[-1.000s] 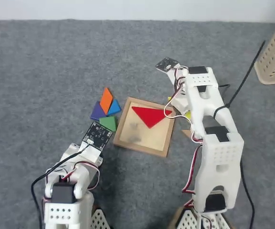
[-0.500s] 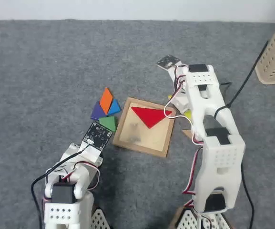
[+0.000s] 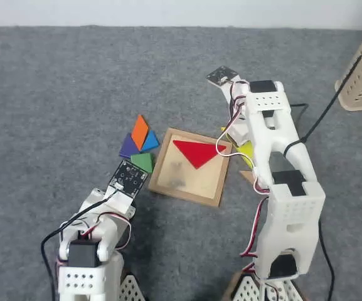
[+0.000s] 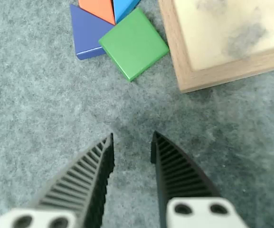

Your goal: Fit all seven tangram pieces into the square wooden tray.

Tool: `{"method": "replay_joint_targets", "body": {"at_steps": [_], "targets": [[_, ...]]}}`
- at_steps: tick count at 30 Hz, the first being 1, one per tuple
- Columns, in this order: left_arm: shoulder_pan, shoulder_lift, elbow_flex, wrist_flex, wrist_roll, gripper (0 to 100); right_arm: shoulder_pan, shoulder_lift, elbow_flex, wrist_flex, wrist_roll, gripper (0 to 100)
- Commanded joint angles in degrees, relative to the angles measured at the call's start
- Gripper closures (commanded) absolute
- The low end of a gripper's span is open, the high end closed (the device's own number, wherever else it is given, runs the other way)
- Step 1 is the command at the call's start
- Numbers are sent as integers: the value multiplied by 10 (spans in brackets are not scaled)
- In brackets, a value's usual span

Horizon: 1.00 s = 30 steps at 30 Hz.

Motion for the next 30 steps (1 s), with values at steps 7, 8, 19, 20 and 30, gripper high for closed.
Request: {"method": "replay_joint_targets", "body": {"at_steps": [7,8,19,20,30], "targets": [[-3,-12,-7,-1,6,881,15,28,-37,-20,-2,721],[-3,-12,-7,-1,6,881,15,34,-42,-17,-2,721],[-3,-12,-7,-1,6,881,13,94,-59,-17,-1,732],[-3,-12,-7,-1,6,881,12,95,-59,-16,-1,742],[-3,-12,-7,-1,6,881,14,91,-57,-14,-11,847]]}}
